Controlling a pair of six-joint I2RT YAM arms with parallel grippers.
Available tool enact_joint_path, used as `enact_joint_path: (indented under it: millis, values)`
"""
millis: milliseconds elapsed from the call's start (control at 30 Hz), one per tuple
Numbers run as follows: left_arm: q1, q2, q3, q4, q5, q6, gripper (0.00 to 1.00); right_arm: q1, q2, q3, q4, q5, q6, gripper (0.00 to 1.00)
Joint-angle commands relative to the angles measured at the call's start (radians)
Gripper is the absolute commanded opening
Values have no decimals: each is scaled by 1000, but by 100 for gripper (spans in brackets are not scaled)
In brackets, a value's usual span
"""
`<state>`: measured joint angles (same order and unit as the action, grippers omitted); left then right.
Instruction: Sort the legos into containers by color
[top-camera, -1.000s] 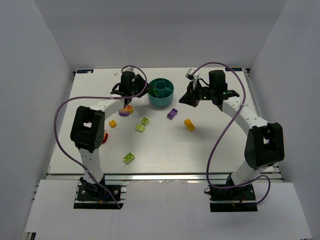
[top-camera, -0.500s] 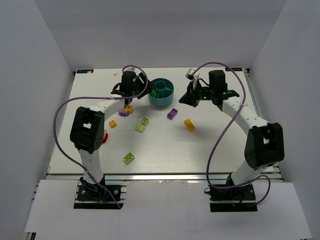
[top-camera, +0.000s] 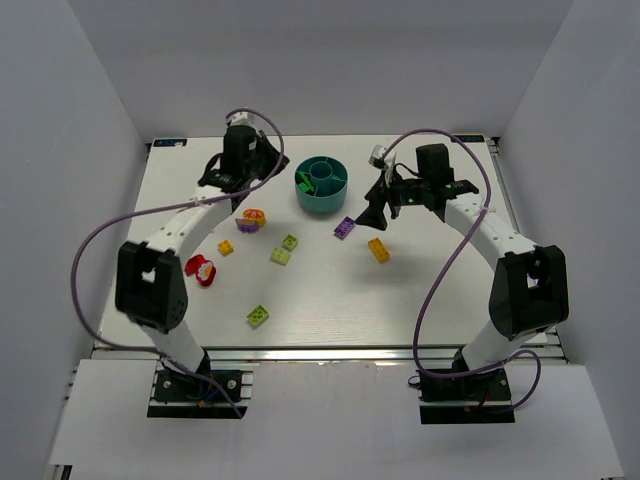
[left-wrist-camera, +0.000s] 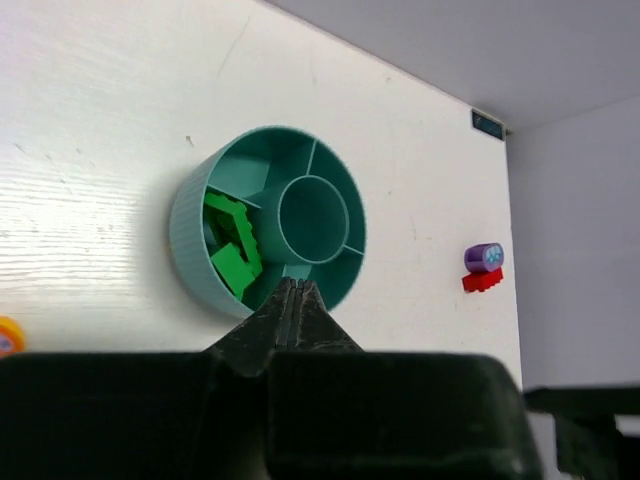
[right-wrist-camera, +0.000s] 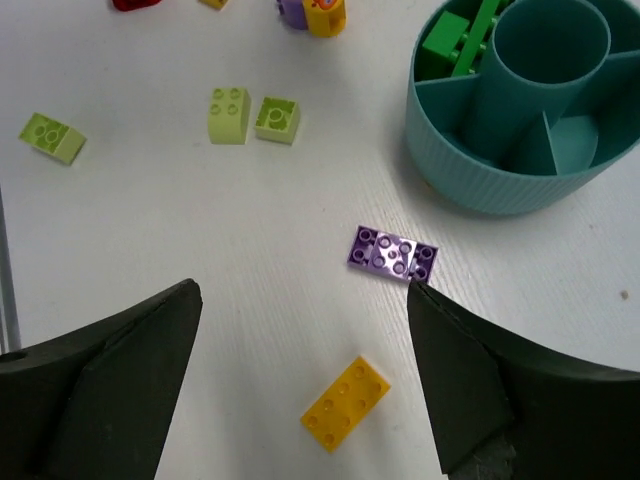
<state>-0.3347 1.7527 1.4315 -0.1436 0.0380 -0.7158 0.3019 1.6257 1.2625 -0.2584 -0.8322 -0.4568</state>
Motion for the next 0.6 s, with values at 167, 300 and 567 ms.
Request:
enact_joint_path:
  millis: [167, 300, 567]
  values:
    - [97, -521, -405, -123, -67, 35, 72, 25, 26, 55, -60, 370, 84, 89]
    - [120, -749, -630, -175, -110, 1, 98, 48, 49, 51, -122, 571, 177, 89]
    - [120, -1038, -838, -211, -181, -122, 98, 60, 132, 113, -235, 668, 311, 85]
